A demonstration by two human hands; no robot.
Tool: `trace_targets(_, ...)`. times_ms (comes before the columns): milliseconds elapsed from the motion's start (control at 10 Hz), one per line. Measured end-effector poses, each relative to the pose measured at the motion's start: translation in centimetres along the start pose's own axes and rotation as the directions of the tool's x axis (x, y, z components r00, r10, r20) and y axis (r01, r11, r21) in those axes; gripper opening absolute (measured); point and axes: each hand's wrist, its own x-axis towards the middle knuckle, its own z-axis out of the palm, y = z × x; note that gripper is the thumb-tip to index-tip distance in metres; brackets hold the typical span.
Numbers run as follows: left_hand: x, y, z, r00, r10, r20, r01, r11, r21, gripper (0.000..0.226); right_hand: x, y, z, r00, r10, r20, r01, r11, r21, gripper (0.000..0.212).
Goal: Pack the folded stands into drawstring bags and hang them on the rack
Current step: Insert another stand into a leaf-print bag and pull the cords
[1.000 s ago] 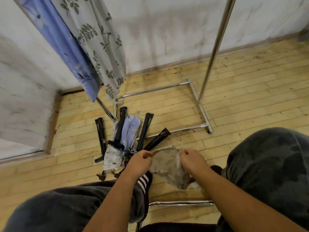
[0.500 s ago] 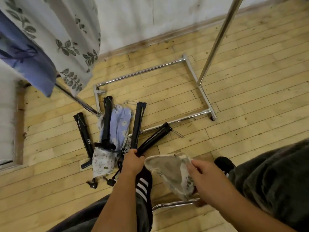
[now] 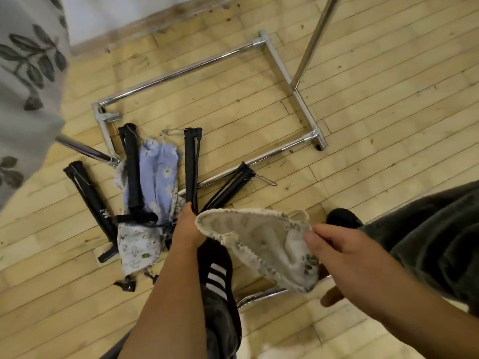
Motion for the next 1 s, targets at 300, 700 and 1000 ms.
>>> trace_targets(300, 0.9, 2.0, -0.1, 0.999, 0.002, 0.043, -0.023, 0.871, 0.49, 0.112, 0.5, 0.1, -0.4, 0.997, 0.06, -0.04, -0.063, 0.995, -0.078, 0.027)
trace_targets(700, 0.4, 0.7, 0.6, 0.997, -0.069, -0.04, 0.08, 0.899, 0.431, 0.053, 1.0, -0.3, -1.6, 0.998, 0.057, 0.002, -0.057, 0.995, -0.086, 0.021)
trace_targets(1000, -2.3, 2.9, -2.3, 0.999, -0.046, 0.01, 0.039, 0.928, 0.371, 0.038, 0.2, -0.1, -2.4, 0.998, 0.007, 0.067, 0.003, 0.989, -0.147, 0.023)
